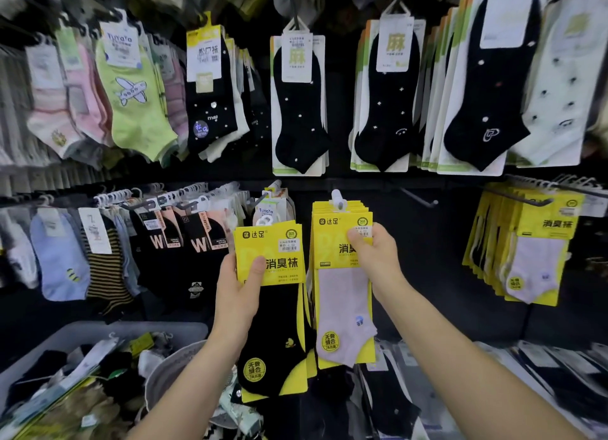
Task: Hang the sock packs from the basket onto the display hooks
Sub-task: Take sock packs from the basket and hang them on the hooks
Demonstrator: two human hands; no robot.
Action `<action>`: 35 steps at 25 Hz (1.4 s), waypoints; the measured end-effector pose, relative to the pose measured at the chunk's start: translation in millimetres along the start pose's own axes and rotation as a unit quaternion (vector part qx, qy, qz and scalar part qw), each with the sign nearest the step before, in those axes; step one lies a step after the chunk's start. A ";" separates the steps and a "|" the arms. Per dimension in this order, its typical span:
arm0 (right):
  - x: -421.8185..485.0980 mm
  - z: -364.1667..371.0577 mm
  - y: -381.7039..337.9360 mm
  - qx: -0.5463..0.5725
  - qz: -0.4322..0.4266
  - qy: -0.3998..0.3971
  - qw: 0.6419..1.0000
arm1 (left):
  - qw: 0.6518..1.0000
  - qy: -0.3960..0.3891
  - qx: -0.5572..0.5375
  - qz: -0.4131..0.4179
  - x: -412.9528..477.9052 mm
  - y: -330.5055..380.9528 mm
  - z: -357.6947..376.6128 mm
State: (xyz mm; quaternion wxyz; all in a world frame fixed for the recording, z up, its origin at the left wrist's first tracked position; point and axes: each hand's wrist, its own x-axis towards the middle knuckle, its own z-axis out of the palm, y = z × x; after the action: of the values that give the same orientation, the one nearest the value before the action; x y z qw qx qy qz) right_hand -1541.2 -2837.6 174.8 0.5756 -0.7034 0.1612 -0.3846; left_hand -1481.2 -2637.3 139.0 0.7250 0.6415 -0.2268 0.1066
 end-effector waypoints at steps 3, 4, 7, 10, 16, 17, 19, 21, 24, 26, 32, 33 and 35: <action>10.7 5.1 0.6 -0.009 0.010 0.007 1.000 | 1.000 -0.006 -0.006 0.001 3.2 2.5 5.5; 14.5 6.5 0.9 -0.016 0.014 0.010 1.000 | 1.000 -0.010 -0.006 0.002 4.9 4.5 7.5; 22.3 8.0 3.7 -0.046 0.022 0.008 0.999 | 1.000 -0.011 0.001 0.005 11.0 9.6 10.0; 23.5 6.3 5.2 -0.098 0.041 -0.001 0.994 | 1.000 -0.010 0.005 0.005 13.6 12.0 7.4; -25.2 14.3 -5.2 -0.038 -0.081 0.012 0.996 | 1.000 -0.021 0.013 0.004 5.5 10.1 18.8; -33.2 19.7 -7.5 -0.028 -0.068 -0.035 0.997 | 1.000 -0.023 0.015 0.006 3.3 8.8 23.7; -38.4 25.0 -10.1 -0.040 -0.052 -0.060 0.996 | 0.999 -0.036 0.002 0.007 -2.0 6.8 32.5; -37.6 21.7 -11.1 -0.031 -0.044 -0.042 0.998 | 0.997 -0.060 -0.037 0.008 -6.2 5.8 37.4; -38.6 10.7 -6.4 0.018 -0.025 -0.044 0.999 | 0.994 -0.080 -0.078 0.012 -8.7 2.0 37.9; -40.4 4.5 -3.6 0.055 -0.017 -0.058 0.997 | 0.994 -0.075 -0.074 0.003 -8.2 -1.7 37.4; -29.0 -18.4 -3.2 0.054 -0.054 0.025 0.997 | 0.998 -0.026 -0.052 -0.029 -1.0 -6.3 28.0; -24.0 -20.3 -4.9 0.053 -0.055 0.032 0.997 | 0.998 -0.022 -0.047 -0.031 -0.6 -6.2 24.9; -15.0 -18.4 -8.6 0.040 -0.059 0.024 0.997 | 0.998 -0.022 -0.040 -0.033 0.0 -6.6 18.6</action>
State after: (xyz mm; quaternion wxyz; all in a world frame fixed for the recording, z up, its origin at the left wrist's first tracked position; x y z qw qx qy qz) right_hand -1566.2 -2837.8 178.3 0.5757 -0.6789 0.1175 -0.4404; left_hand -1481.8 -2656.5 134.6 0.7483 0.6209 -0.2258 0.0596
